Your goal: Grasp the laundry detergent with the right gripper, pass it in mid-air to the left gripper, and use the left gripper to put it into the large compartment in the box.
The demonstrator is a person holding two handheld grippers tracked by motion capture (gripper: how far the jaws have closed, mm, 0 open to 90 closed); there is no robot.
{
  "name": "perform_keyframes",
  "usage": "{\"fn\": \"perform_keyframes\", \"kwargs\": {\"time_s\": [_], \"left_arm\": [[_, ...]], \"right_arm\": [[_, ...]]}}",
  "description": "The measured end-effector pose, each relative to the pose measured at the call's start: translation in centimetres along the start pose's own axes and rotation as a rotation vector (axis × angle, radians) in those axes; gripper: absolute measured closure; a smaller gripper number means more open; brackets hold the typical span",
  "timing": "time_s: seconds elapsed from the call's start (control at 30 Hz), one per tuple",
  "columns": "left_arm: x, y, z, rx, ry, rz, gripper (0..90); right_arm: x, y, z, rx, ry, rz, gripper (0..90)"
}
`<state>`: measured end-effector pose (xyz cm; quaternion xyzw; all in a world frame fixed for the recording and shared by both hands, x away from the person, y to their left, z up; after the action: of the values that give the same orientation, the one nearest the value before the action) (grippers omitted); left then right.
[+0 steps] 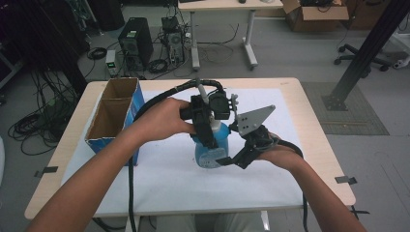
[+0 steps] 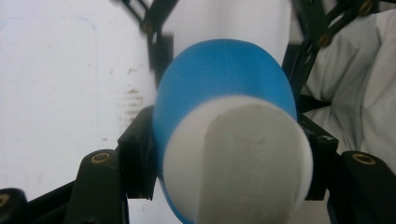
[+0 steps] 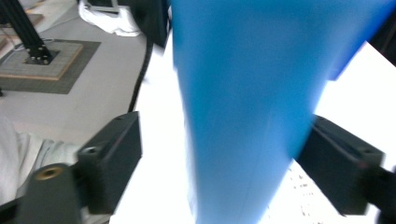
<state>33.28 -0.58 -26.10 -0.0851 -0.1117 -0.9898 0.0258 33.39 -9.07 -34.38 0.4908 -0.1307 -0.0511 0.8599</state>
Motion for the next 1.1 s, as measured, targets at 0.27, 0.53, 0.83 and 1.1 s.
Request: {"fn": "perform_keyframes", "kwargs": {"time_s": [0.27, 0.53, 0.83, 1.1], "left_arm": [[-1.0, -1.5, 2.3, -0.003, 0.065, 0.108, 37.8], [-1.9, -2.8, 5.0, 0.029, 0.128, 0.231, 37.8], [-3.0, -5.0, 9.0, 0.067, 0.204, 0.384, 37.8], [-3.9, -7.5, 12.8, 0.118, 0.251, 0.53, 37.8]], "right_arm": [[2.1, -2.4, 3.2, -0.1, -0.098, -0.054, 5.8], [3.9, -4.0, 6.0, -0.207, -0.161, -0.099, 2.5], [4.9, -4.4, 8.9, -0.284, -0.21, -0.101, 2.0], [5.3, -4.4, 10.9, -0.318, -0.23, -0.084, 3.1]]}}
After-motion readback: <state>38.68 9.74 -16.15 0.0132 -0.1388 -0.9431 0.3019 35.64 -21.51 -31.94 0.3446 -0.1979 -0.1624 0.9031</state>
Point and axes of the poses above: each handheld gripper's, and its own axes: z roughly backward along the jaws, y roughly out of its top, x roughly to its right, the point moved 7 cm from there along -z, roughly forward along the jaws, and after that the axes turned 15 degrees about -y, right-handed, at the moved point
